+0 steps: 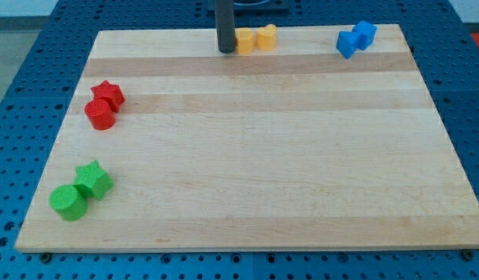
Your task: Push the red star to the top center
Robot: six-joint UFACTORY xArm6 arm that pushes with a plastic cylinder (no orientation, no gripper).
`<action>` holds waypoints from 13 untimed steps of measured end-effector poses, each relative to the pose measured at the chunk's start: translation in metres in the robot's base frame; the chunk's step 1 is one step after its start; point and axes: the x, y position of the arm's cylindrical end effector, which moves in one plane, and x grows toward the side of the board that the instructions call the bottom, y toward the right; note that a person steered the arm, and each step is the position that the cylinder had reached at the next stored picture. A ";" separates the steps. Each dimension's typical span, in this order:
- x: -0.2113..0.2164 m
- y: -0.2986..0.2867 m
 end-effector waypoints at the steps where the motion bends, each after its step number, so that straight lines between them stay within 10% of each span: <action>1: 0.007 -0.026; 8: 0.123 -0.243; 13: 0.118 -0.100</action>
